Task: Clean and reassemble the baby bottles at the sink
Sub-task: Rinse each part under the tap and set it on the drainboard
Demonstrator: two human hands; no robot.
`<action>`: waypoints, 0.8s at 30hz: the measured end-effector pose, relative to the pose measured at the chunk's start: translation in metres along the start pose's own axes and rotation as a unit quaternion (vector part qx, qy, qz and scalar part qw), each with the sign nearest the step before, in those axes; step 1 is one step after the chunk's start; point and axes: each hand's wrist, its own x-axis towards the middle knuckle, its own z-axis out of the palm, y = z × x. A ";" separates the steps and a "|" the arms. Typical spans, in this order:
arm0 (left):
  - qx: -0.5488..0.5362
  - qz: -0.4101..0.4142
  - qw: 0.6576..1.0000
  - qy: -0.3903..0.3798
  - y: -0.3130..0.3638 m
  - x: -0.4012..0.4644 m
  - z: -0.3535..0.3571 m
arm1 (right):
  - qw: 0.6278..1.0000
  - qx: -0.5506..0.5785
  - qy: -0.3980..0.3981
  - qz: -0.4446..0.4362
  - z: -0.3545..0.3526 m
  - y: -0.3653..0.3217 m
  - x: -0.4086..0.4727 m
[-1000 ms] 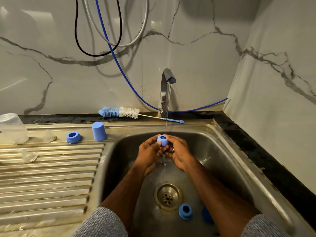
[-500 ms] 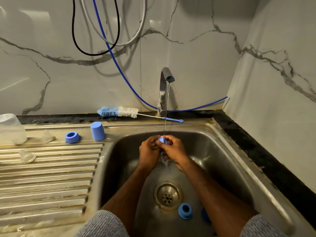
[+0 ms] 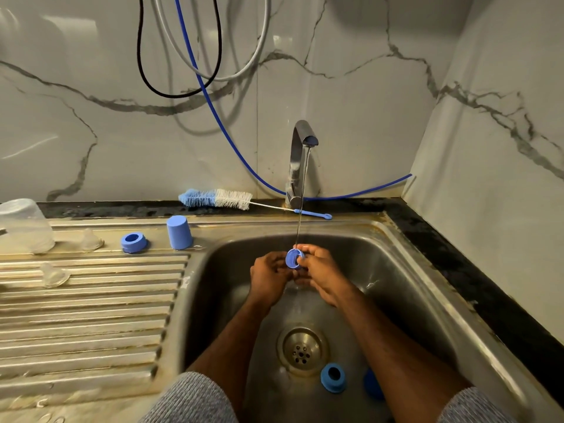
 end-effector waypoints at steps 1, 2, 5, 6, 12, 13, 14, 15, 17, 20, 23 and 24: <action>-0.007 0.000 1.000 -0.010 0.000 -0.001 0.000 | 1.000 -0.011 0.007 -0.011 0.000 0.000 0.000; -0.012 -0.003 1.000 -0.023 0.000 -0.001 0.001 | 0.999 -0.029 0.016 -0.028 -0.001 0.000 0.001; -0.006 -0.020 0.997 -0.069 -0.001 -0.003 0.002 | 0.988 -0.119 0.045 -0.086 -0.003 0.002 0.004; 0.000 -0.023 0.997 -0.076 -0.001 -0.003 0.003 | 0.986 -0.132 0.052 -0.092 -0.003 0.002 0.004; 0.006 -0.015 0.998 -0.057 -0.001 0.000 0.003 | 0.993 -0.082 0.045 -0.070 -0.002 0.000 0.004; 0.006 -0.016 0.999 -0.045 -0.001 0.000 0.002 | 0.996 -0.061 0.032 -0.055 0.000 0.000 0.003; 0.007 -0.017 0.999 -0.037 -0.002 0.000 0.002 | 0.998 -0.040 0.017 -0.039 0.001 0.000 0.001; 0.005 -0.017 0.999 -0.035 -0.002 0.000 0.001 | 0.999 -0.025 0.001 -0.026 0.002 0.000 0.000; -0.003 -0.012 0.999 -0.040 -0.003 0.000 0.000 | 1.000 -0.016 -0.017 -0.008 0.002 0.000 -0.001; -0.011 -0.020 0.999 -0.034 -0.003 0.000 -0.002 | 1.000 0.015 -0.020 0.017 0.001 -0.001 -0.002; -0.027 -0.054 0.998 -0.034 -0.002 0.000 -0.002 | 0.997 0.027 -0.015 0.071 -0.001 -0.002 -0.004; -0.031 -0.067 0.997 -0.036 -0.002 0.000 -0.002 | 0.996 0.014 -0.013 0.088 -0.002 -0.002 -0.005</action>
